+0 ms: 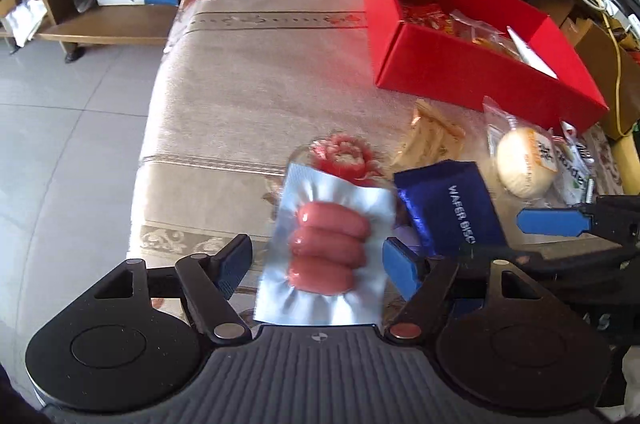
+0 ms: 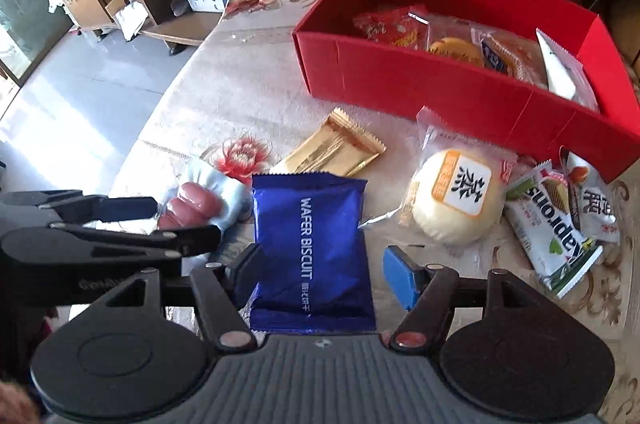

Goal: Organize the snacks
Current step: 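Grasp the sausage pack with the left gripper while the right grasps the blue wafer biscuit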

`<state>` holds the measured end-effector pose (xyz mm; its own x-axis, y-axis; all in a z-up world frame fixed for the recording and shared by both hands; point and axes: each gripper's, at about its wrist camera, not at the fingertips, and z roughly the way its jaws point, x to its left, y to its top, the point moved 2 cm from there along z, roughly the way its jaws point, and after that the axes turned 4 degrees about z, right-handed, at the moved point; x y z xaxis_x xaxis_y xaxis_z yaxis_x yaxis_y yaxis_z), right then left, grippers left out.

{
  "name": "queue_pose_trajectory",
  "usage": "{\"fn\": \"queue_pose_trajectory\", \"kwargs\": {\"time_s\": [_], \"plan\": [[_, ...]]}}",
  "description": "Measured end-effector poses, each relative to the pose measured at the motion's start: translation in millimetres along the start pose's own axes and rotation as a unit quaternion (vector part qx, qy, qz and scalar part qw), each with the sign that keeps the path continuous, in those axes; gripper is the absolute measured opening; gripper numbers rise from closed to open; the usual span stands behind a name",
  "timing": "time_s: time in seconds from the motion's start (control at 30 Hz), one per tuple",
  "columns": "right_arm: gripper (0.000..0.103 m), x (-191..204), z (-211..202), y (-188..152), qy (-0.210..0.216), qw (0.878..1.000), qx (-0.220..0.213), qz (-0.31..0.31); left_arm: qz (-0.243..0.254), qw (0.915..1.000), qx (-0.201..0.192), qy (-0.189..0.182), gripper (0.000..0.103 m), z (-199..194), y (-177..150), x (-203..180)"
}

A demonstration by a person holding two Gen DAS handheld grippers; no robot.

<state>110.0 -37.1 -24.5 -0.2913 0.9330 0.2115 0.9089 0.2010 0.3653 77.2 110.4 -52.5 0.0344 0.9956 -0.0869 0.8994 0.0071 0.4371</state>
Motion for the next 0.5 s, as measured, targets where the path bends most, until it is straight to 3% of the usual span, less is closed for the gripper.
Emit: {"fn": "queue_pose_trajectory", "kwargs": {"time_s": [0.17, 0.3, 0.33, 0.4, 0.5], "plan": [[0.063, 4.2, 15.2, 2.1, 0.009, 1.0, 0.018, -0.006, -0.005, 1.0, 0.001, 0.006, 0.072, 0.7, -1.8, 6.6], [0.07, 1.3, 25.0, 5.1, 0.022, 1.0, 0.02, -0.007, -0.007, 0.9998, 0.001, 0.017, 0.072, 0.2, 0.1, 8.1], [0.07, 1.9, 24.7, 4.6, 0.02, 1.0, 0.016, -0.014, -0.004, 0.9998, 0.003, 0.019, 0.073, 0.5, 0.6, 6.6], [0.061, 5.1, 23.2, -0.3, 0.004, 0.999, 0.012, -0.043, -0.006, 1.0, 0.004, 0.006, 0.089, 0.9, 0.7, 4.3], [0.06, 0.4, 16.1, -12.7, -0.002, 0.997, 0.02, -0.069, -0.005, 0.9999, 0.002, -0.011, 0.09, -1.0, 1.7, -0.8]]}}
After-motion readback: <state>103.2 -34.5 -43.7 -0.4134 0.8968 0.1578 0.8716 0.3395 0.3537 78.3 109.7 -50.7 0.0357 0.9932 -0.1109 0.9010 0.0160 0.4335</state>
